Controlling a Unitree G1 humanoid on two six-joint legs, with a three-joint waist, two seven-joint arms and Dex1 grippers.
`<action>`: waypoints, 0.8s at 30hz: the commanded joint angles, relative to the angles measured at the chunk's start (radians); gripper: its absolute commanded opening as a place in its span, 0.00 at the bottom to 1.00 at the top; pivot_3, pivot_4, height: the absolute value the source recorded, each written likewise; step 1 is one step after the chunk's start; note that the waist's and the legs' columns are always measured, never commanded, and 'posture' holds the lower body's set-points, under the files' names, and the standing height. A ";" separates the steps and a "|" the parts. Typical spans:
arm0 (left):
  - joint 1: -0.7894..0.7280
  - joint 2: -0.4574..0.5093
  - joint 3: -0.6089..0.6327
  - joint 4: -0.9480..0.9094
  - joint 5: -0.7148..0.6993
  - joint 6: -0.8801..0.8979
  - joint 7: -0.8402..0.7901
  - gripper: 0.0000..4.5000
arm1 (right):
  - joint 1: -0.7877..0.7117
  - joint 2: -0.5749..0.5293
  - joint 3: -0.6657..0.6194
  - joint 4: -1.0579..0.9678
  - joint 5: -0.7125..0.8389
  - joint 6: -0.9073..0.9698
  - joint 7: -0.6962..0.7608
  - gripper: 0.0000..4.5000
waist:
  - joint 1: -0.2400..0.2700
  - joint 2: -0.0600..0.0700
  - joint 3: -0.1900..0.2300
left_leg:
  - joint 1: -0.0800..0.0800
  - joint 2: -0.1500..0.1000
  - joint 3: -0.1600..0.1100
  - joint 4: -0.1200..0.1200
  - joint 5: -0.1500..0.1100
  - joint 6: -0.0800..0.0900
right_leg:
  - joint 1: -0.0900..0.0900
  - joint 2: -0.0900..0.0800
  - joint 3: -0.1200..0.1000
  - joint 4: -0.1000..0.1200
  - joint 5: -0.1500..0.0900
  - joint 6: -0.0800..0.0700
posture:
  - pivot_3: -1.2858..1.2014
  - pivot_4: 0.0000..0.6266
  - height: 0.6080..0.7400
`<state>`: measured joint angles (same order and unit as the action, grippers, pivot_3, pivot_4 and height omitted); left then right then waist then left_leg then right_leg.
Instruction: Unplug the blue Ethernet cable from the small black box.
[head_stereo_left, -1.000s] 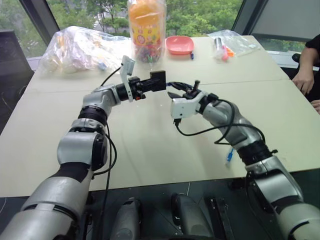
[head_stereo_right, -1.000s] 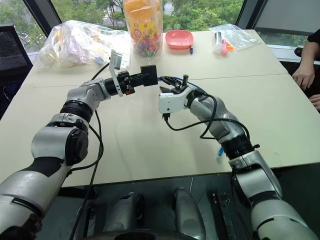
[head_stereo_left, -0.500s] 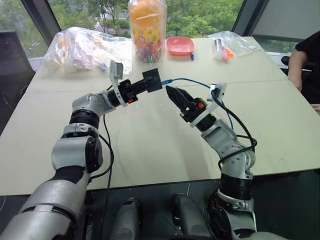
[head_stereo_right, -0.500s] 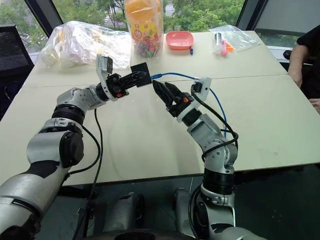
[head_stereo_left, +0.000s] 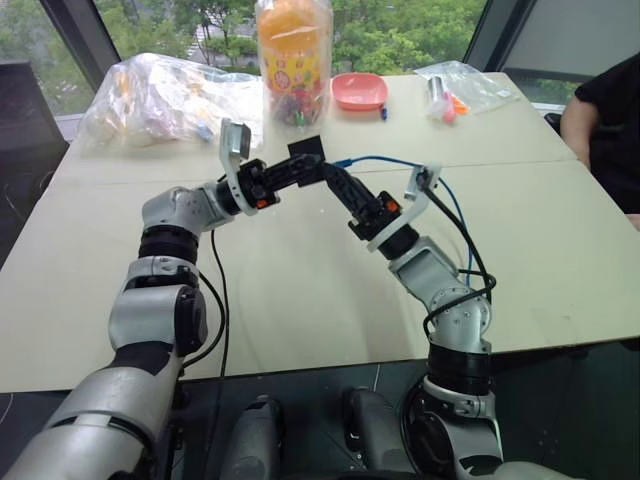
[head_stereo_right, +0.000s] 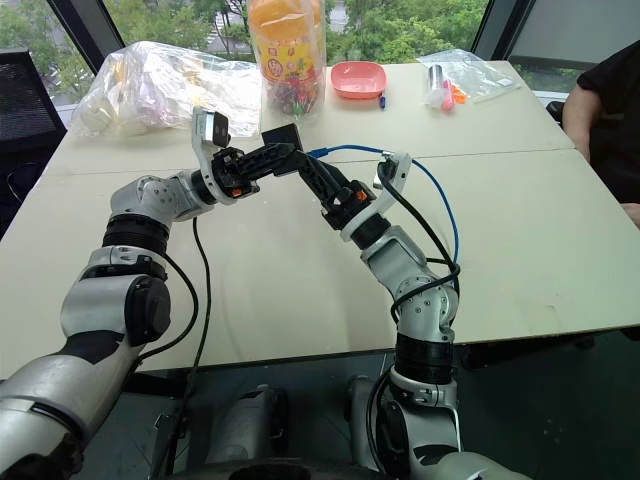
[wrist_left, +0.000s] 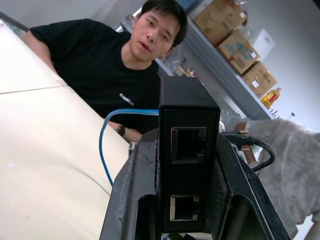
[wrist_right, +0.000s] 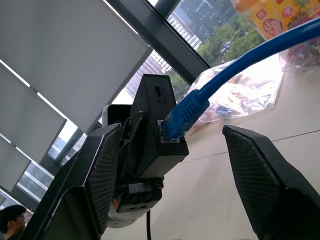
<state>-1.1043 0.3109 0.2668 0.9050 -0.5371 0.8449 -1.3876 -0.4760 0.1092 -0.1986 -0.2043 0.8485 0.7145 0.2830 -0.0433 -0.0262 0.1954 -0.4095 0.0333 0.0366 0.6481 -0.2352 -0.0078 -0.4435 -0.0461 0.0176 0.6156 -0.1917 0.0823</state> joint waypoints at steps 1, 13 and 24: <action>0.001 0.000 0.006 -0.048 -0.034 0.011 0.000 0.12 | -0.031 0.004 0.012 -0.005 0.030 -0.027 0.012 0.74 | 0.000 0.000 0.000 | 0.000 0.000 0.000 0.000 0.000 0.000 | 0.000 0.000 0.000 0.000 0.000 0.000 | 0.52 0.24 1.00; 0.021 0.004 -0.006 -0.083 -0.057 0.032 0.011 0.12 | -0.030 0.024 0.029 0.016 0.053 -0.077 0.012 0.01 | 0.000 0.000 0.000 | 0.000 0.000 0.000 0.000 0.000 0.000 | 0.000 0.000 0.000 0.000 0.000 0.000 | 0.52 0.24 1.00; 0.024 0.048 0.007 -0.056 -0.056 0.017 0.030 0.12 | -0.044 0.010 -0.035 0.052 0.047 -0.143 -0.063 0.01 | -0.002 0.000 0.000 | 0.000 0.000 0.000 0.000 0.000 0.000 | 0.000 0.000 0.000 0.000 0.000 0.000 | 0.52 0.24 1.00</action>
<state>-1.0731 0.3253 0.2667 0.8662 -0.5889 0.8759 -1.3471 -0.4910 0.1239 -0.1748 -0.1489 0.8904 0.6218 0.2676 -0.0451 -0.0262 0.1955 -0.4096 0.0333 0.0364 0.6479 -0.2352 -0.0078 -0.4438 -0.0461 0.0174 0.6152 -0.1917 0.0822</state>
